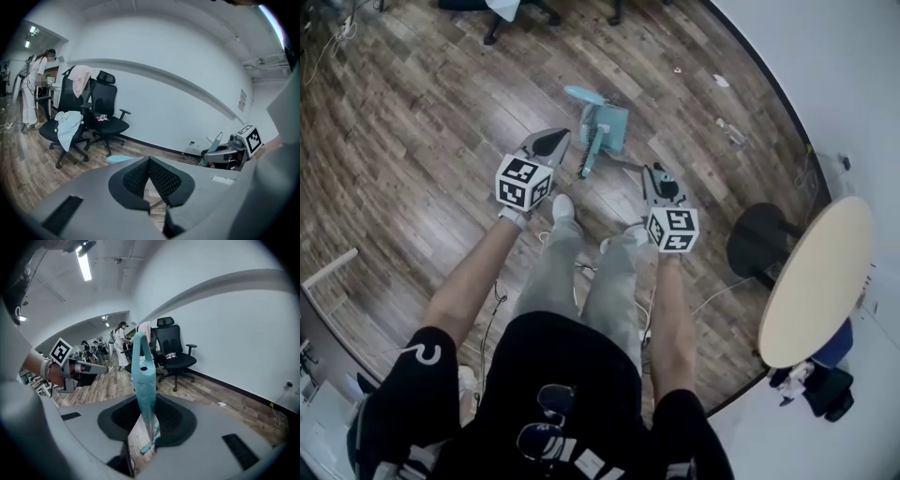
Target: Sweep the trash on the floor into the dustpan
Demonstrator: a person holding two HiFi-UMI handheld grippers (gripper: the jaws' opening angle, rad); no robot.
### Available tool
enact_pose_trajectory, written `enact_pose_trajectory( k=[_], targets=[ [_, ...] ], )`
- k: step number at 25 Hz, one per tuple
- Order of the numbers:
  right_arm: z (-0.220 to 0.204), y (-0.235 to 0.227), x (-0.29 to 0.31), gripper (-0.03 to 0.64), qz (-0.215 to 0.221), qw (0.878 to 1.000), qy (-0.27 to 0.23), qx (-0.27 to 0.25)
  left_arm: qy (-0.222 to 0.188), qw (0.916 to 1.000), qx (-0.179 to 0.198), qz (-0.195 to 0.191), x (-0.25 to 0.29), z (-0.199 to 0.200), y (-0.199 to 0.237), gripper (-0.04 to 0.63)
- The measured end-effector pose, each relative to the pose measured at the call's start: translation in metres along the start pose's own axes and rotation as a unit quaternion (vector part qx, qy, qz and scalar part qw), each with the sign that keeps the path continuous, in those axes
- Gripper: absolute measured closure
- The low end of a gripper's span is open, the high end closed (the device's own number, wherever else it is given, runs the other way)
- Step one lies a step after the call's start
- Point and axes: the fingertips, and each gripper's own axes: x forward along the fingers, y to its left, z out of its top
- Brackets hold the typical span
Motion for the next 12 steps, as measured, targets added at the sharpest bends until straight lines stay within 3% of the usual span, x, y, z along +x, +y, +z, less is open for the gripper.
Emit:
enact_pose_trajectory(
  k=[5, 12],
  targets=[
    [0.027, -0.035, -0.060, 0.529, -0.028, 0.999, -0.030, -0.005, -0.011, 0.9993, 0.031, -0.018, 0.016, 0.039, -0.061, 0.598],
    [0.043, -0.120, -0.165, 0.529, -0.065, 0.997, -0.043, -0.018, -0.025, 0.9962, 0.069, -0.048, 0.050, 0.097, -0.190, 0.598]
  ],
)
